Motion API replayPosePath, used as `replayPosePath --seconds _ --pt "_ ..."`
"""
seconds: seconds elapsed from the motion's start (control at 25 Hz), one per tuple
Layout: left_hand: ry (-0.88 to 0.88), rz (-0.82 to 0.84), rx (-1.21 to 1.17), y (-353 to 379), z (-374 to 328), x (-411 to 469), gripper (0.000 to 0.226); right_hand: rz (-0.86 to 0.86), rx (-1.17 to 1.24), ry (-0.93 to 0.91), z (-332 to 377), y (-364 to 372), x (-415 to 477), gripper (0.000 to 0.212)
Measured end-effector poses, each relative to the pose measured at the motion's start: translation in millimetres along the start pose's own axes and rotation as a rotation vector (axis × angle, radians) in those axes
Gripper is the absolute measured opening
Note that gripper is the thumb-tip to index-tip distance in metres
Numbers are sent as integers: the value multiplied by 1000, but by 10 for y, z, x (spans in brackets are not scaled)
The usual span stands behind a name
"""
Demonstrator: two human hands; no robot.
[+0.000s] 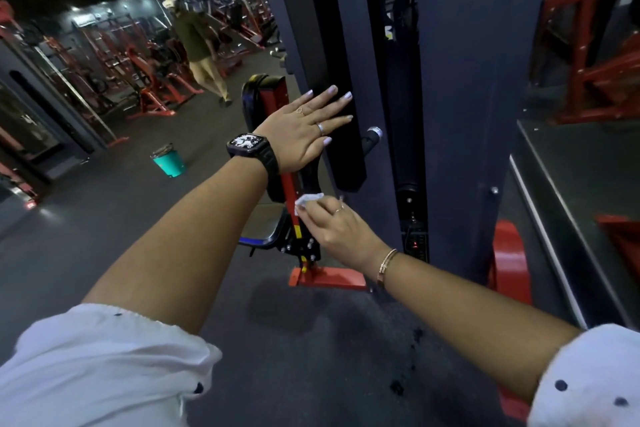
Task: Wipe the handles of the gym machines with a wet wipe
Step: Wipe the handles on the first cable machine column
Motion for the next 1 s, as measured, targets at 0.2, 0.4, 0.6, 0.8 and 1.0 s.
replayPosePath --seconds 0.2,0.4,0.6,0.8,1.0 --pt "-10 -18 23 -5 -6 -34 49 32 60 85 31 -76 0 46" --pt "-23 -7 -6 -9 -9 -37 49 -54 12 160 -29 -42 196 36" --pt "-46 10 -52 -15 -15 -48 50 197 67 -13 79 342 -449 40" --pt "-52 0 -70 -16 -31 -30 50 -86 324 268 -197 2 -385 50" --pt "-80 35 -124 -19 -52 -18 50 -73 353 325 -277 140 -383 68"
Point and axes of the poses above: each hand's wrist, its own x-axis towards the middle knuckle, its own y-axis out of the palm, z = x × y, the point moved 8 cm from there along x, towards the middle knuckle, and after that the axes turned 1 degree about -z, right-handed, at the moved point
